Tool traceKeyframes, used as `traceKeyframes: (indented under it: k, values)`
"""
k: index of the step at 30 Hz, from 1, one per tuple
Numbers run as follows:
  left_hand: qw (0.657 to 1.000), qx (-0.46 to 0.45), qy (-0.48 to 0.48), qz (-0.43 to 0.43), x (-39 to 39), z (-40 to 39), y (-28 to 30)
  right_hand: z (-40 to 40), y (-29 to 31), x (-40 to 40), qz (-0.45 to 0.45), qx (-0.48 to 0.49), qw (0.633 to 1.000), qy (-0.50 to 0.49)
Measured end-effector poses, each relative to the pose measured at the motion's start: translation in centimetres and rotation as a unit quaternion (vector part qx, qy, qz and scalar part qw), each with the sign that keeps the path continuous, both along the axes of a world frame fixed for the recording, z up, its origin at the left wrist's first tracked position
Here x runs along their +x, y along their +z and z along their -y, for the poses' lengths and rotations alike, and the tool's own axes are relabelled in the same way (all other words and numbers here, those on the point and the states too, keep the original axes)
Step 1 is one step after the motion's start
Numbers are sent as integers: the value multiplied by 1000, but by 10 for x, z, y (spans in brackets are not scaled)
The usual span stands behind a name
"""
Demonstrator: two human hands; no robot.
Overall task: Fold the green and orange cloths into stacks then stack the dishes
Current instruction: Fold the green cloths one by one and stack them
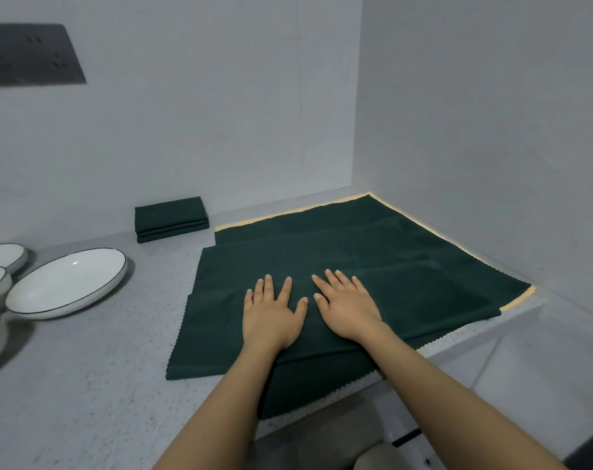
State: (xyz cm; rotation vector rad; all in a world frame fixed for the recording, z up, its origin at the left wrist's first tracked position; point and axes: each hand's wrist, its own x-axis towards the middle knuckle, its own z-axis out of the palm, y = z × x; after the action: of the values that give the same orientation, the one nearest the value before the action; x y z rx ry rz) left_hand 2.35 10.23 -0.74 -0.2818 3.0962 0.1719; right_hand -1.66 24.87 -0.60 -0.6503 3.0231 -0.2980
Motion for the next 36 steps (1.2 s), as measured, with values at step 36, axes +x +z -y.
traceKeyframes:
  k: [36]
  values:
    - [989, 115, 1, -89, -72, 90, 28, 12, 36, -110, -31, -48, 998, -37]
